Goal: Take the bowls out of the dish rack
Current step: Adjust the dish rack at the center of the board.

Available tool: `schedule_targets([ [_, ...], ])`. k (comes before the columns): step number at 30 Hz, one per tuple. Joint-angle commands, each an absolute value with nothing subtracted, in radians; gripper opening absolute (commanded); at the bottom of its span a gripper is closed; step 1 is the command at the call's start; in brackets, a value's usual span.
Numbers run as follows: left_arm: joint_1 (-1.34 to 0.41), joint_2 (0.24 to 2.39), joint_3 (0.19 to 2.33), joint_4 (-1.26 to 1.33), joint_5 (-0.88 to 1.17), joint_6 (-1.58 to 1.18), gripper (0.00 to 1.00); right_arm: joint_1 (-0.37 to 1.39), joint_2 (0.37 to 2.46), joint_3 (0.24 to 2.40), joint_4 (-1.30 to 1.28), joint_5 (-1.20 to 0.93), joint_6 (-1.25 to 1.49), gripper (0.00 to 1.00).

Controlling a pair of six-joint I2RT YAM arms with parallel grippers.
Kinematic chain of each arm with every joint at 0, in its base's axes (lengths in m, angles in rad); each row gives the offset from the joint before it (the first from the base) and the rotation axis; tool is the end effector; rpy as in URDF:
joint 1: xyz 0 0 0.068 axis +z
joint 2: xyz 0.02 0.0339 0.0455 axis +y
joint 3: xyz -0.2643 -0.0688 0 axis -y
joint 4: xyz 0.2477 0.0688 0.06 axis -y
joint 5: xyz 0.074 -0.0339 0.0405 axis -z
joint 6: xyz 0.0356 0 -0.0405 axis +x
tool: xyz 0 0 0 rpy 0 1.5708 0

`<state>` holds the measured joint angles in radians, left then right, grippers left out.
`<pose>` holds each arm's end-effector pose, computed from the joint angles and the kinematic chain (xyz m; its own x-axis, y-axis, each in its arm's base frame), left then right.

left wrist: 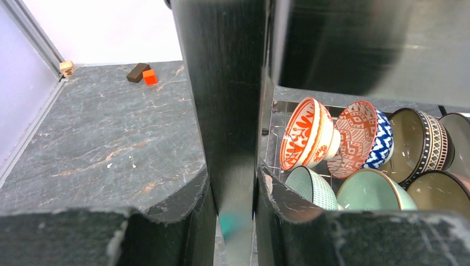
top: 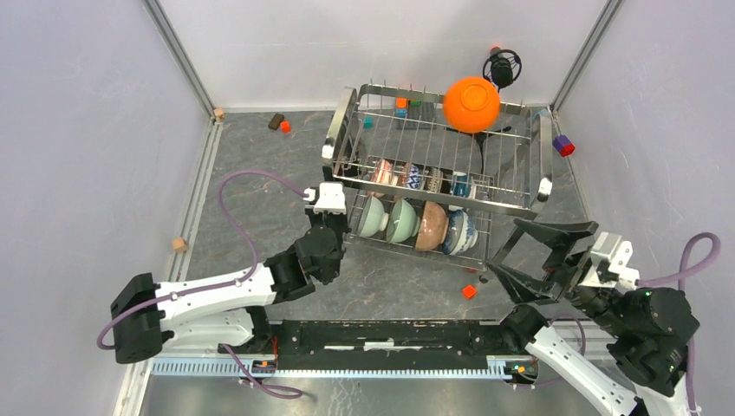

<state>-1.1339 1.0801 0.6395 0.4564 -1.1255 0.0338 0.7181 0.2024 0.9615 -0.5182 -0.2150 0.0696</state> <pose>0.1283 -0.1988 0.2967 0.0070 0.0195 -0.9998 0.0082 0.9998 0.0195 -0.0011 0.0091 0.4066 0.1237 0.1983 -0.9723 -0.8094 0.5870 0.0168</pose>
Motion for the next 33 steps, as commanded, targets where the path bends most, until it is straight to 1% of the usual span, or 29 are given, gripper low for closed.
schedule_targets([
  [1,-1.108,0.962,0.617,0.346,-1.380,-0.022,0.02,0.721,0.178,0.980,-0.517,-0.035,0.061,0.96],
  [6,-1.108,0.913,0.588,0.297,-1.400,-0.057,0.02,0.722,0.146,0.973,-0.537,0.185,0.074,0.96],
  [11,-1.106,0.878,0.578,0.218,-1.403,-0.114,0.02,0.722,0.114,0.901,-0.566,0.363,0.119,0.95],
  [15,-1.107,0.847,0.578,0.135,-1.401,-0.176,0.02,0.721,0.139,0.801,-0.574,0.370,0.157,0.93],
  [18,-1.107,0.822,0.578,0.090,-1.379,-0.212,0.02,0.721,0.150,0.709,-0.519,0.344,0.178,0.92],
  [23,-1.107,0.782,0.591,-0.032,-1.340,-0.299,0.02,0.722,0.169,0.589,-0.413,0.412,0.210,0.89],
  [28,-1.106,0.751,0.581,-0.108,-1.326,-0.371,0.02,0.721,0.195,0.489,-0.293,0.433,0.234,0.79],
  [33,-1.107,0.724,0.560,-0.197,-1.313,-0.479,0.02,0.721,0.268,0.427,-0.205,0.460,0.248,0.63],
])
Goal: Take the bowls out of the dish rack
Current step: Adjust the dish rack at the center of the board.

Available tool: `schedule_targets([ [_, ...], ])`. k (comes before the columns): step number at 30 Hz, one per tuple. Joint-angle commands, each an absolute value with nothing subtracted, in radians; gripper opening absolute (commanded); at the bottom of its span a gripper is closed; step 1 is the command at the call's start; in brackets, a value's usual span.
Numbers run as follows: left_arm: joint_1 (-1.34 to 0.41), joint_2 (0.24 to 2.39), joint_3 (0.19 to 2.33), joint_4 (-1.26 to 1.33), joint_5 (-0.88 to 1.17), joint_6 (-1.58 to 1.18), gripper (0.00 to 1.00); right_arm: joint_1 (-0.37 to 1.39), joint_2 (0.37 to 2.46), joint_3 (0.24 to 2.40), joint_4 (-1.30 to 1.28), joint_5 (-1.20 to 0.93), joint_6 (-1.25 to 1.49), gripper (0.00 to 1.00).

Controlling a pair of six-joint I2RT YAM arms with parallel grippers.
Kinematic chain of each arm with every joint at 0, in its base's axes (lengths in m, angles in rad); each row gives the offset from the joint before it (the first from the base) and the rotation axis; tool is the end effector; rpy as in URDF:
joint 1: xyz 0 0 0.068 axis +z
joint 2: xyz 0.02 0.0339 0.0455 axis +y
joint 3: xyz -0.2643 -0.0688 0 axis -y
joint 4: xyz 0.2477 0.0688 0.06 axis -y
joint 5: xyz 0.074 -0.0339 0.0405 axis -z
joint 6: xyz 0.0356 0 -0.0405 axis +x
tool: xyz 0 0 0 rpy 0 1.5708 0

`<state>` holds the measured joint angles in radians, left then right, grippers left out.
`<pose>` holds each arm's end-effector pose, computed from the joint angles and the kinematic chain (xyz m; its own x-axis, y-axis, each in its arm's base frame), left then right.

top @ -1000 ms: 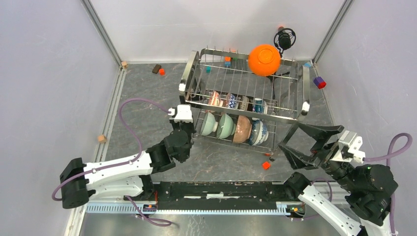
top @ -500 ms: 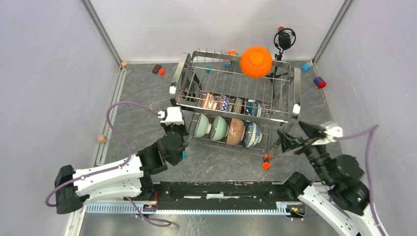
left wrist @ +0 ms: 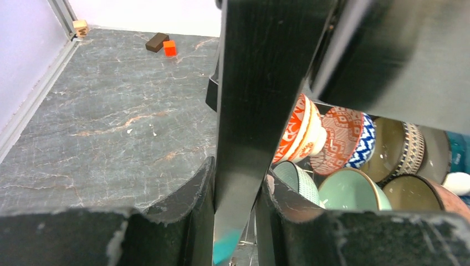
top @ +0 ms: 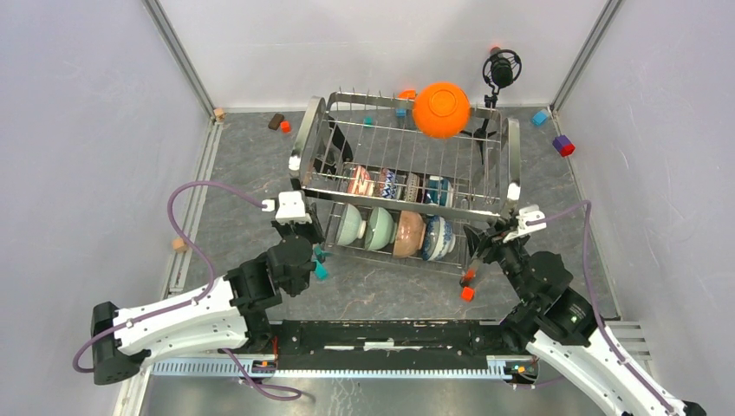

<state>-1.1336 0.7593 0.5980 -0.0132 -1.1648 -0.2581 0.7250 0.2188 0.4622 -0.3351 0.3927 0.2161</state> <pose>0.1012 -0.1394 0.2996 -0.0646 -0.0998 -0.9929 -0.0432 0.9943 -0.0971 0.0797 0.0524 0.2790 -0.1372 0.1432 -0.9802 -0.3051 0.9353 0.1793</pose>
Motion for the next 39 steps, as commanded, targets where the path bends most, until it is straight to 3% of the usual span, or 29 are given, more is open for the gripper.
schedule_targets([
  [1,-1.107,0.718,0.551,-0.193,-1.310,-0.484,0.02,0.722,0.281,0.416,-0.190,0.468,0.249,0.59],
  [5,-1.107,0.720,0.523,-0.161,-1.306,-0.477,0.02,0.721,0.328,0.382,-0.125,0.495,0.251,0.48],
  [10,-1.091,0.767,0.518,-0.067,-1.293,-0.413,0.02,0.722,0.408,0.355,-0.042,0.504,0.253,0.43],
  [20,-0.841,0.910,0.567,-0.037,-1.023,-0.493,0.02,0.722,0.486,0.283,0.060,0.494,0.284,0.41],
  [39,-0.784,1.067,0.624,0.007,-0.963,-0.513,0.02,0.680,0.655,0.314,0.114,0.528,0.314,0.46],
])
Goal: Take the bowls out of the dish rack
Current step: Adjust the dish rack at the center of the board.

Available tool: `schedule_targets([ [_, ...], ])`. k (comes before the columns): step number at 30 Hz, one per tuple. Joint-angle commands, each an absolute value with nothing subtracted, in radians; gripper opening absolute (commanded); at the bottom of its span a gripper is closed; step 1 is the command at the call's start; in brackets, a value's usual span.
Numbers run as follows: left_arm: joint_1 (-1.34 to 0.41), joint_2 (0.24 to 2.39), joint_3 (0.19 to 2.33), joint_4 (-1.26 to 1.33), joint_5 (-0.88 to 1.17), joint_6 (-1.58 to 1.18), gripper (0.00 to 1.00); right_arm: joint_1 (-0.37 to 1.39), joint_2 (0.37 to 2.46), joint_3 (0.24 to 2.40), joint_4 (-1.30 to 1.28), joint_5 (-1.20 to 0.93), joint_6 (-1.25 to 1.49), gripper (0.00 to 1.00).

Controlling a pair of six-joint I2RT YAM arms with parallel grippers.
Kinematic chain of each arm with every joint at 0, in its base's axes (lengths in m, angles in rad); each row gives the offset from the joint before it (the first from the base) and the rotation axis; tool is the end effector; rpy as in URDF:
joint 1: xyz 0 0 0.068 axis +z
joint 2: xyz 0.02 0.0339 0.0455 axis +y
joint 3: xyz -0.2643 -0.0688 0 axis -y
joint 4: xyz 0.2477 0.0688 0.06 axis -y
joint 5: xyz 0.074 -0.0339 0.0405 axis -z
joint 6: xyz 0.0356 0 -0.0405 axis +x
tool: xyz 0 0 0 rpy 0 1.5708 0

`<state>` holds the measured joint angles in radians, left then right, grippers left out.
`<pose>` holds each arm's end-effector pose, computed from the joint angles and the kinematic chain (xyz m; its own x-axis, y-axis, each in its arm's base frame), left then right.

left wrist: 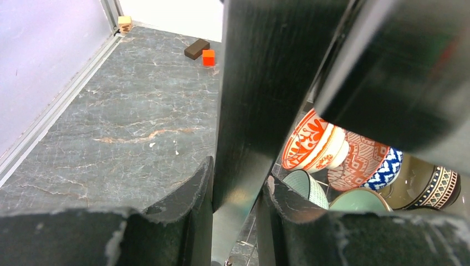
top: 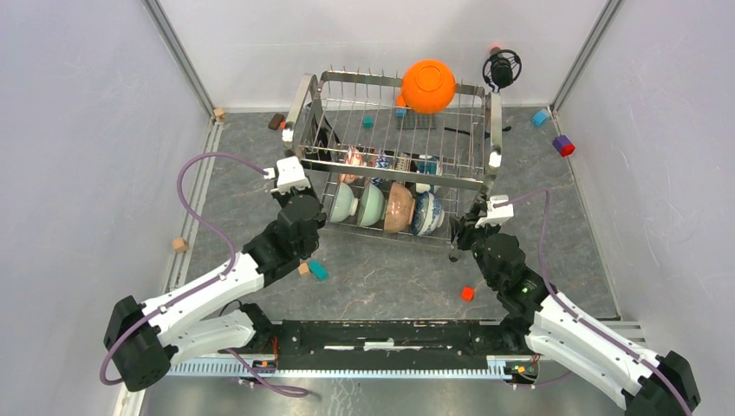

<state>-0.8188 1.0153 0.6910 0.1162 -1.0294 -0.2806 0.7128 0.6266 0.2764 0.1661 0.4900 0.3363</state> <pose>0.1759 -0.1434 0.2969 -0.0812 -0.1221 -0.9892 -0.2278 0.9685 -0.1008 0.1341 0.0938 0.2206 -0.2056 0.2071 -0.9565 -0.1686 0.9552 0.2431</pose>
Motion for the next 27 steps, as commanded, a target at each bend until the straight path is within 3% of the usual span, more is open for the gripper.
schedule_targets([
  [1,-0.783,1.056,0.625,-0.021,-0.962,-0.526,0.05,0.677,0.649,0.316,0.107,0.521,0.320,0.48],
  [2,-0.784,1.046,0.627,-0.046,-0.957,-0.533,0.10,0.678,0.640,0.318,0.096,0.508,0.325,0.51],
  [5,-0.784,0.985,0.622,-0.103,-0.945,-0.549,0.47,0.678,0.601,0.329,0.057,0.452,0.320,0.69],
  [8,-0.783,0.899,0.607,-0.155,-0.927,-0.568,0.73,0.677,0.569,0.367,-0.032,0.386,0.288,0.84],
  [13,-0.784,0.755,0.624,-0.328,-0.835,-0.629,0.99,0.677,0.497,0.437,-0.211,0.348,0.247,0.91],
  [22,-0.784,0.490,0.621,-0.634,-0.609,-0.880,1.00,0.678,0.303,0.420,-0.311,0.284,0.294,0.93],
  [27,-0.783,0.346,0.520,-0.418,-0.207,-0.770,1.00,0.678,0.204,0.358,-0.264,0.229,0.339,0.90],
])
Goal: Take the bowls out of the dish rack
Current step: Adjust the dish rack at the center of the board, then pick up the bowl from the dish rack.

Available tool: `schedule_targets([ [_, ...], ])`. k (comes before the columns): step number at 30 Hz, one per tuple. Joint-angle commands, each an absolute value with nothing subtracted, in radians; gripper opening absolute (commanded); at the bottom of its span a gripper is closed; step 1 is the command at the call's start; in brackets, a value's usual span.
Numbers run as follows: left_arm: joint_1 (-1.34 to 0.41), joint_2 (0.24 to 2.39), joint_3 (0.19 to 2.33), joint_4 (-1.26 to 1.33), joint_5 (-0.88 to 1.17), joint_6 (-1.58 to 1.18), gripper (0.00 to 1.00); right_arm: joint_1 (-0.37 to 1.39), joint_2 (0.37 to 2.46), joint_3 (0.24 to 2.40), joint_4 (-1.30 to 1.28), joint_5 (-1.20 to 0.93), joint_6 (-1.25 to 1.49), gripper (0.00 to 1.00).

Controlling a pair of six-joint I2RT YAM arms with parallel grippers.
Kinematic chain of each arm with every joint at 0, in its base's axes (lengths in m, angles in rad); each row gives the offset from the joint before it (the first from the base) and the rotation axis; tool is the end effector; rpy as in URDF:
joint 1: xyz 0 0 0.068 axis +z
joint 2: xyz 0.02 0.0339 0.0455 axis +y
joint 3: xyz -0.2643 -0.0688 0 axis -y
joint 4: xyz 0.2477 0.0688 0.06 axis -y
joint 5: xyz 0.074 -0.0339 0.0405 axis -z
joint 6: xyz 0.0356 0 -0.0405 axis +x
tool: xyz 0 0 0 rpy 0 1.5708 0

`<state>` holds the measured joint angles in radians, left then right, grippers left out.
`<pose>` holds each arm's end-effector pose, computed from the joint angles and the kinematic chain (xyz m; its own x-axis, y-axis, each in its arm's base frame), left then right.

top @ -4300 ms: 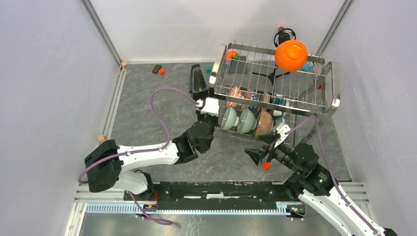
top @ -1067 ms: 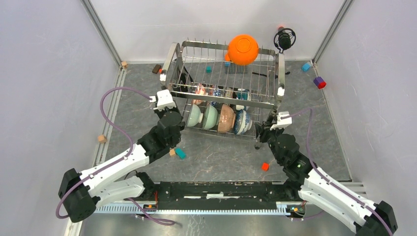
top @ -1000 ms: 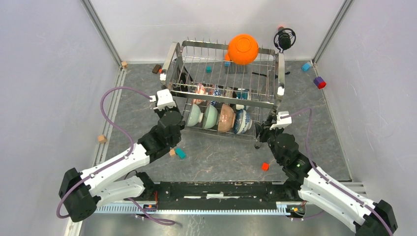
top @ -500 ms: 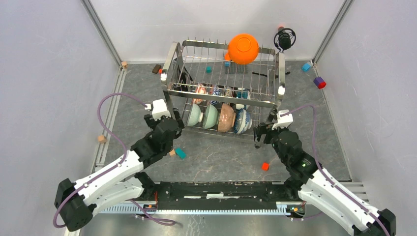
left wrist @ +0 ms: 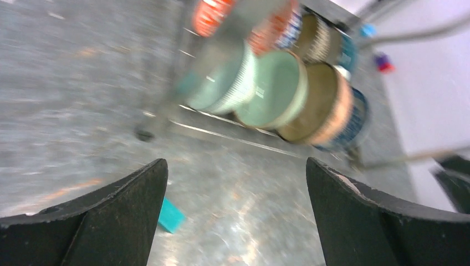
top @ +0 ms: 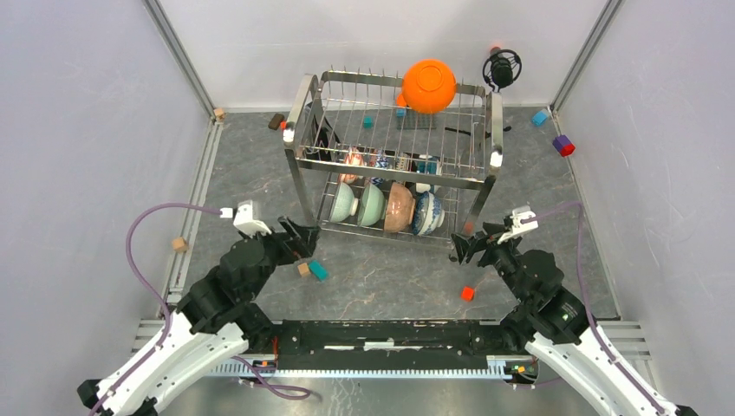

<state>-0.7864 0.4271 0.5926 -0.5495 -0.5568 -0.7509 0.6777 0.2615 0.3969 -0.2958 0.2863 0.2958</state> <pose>0.0914 -0.0649 0.2839 -0.3673 -0.4519 -0.8129 0.0057 0.8729 -0.4879 0.0910 0.0604 0.2574 -0.2310 0.1730 -0.9574 -0.3313 0.9112 0.2446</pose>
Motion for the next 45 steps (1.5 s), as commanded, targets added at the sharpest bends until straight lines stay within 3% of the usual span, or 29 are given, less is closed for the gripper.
schedule_targets([
  [1,-0.783,0.332,0.481,-0.352,-0.135,-0.772,1.00,0.677,0.192,0.348,-0.255,0.225,0.342,0.89],
  [8,-0.850,0.595,0.472,-0.116,0.053,-0.733,0.97,0.677,0.144,0.279,-0.197,0.181,0.339,0.87],
  [14,-1.021,0.784,0.476,0.178,-0.122,-0.701,0.97,0.678,0.138,0.239,-0.174,0.206,0.351,0.86],
  [21,-1.032,0.983,0.458,0.527,-0.244,-0.585,0.96,0.678,0.131,0.210,-0.150,0.189,0.355,0.86],
  [23,-1.031,1.018,0.486,0.525,-0.266,-0.552,0.96,0.677,0.118,0.203,-0.150,0.181,0.355,0.86],
  [30,-1.000,1.112,0.560,0.474,-0.205,-0.514,0.80,0.678,0.079,0.190,-0.145,0.172,0.351,0.85],
  [45,-0.894,1.276,0.497,0.746,-0.095,-0.545,0.74,0.678,0.008,0.166,-0.132,0.179,0.366,0.84],
])
